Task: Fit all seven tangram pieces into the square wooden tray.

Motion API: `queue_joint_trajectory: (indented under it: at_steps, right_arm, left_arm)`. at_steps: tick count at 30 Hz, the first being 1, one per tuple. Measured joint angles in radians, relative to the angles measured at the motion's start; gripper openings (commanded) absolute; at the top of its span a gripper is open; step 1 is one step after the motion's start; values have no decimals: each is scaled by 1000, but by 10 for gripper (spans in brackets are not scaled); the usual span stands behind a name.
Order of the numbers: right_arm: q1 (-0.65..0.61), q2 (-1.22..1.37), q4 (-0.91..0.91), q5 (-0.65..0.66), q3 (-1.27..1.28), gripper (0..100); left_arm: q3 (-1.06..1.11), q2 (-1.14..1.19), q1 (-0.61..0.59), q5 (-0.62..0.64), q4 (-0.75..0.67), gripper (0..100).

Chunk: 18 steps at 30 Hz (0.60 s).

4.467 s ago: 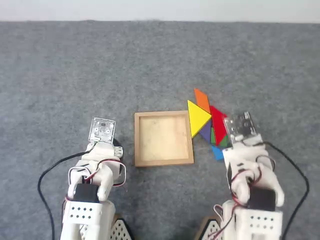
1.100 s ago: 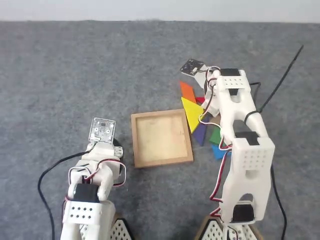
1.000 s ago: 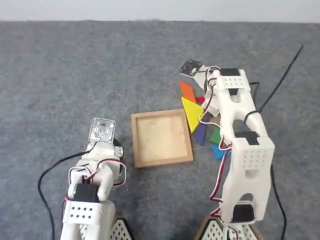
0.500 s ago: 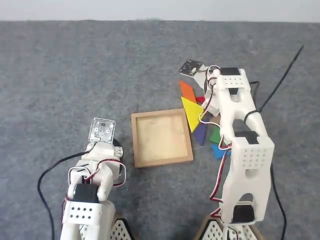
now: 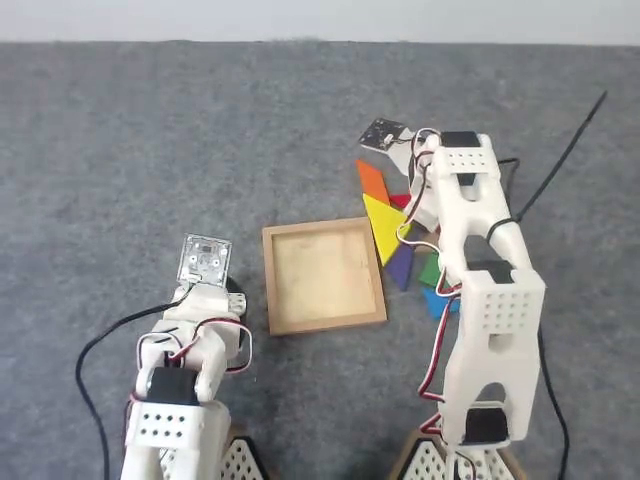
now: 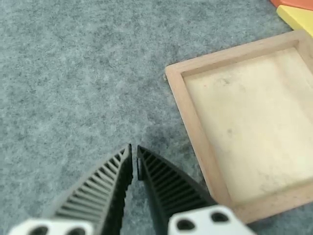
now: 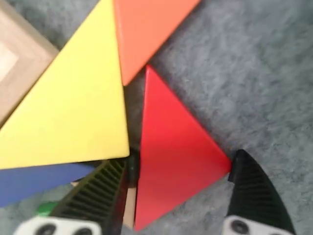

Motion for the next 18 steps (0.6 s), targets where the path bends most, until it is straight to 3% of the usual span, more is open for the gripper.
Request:
queue_joint_trajectory:
  at_steps: [18]
  right_arm:
    - [58,18,269,-37,-172,245]
  left_arm:
    - [0,0,0,0,0,14]
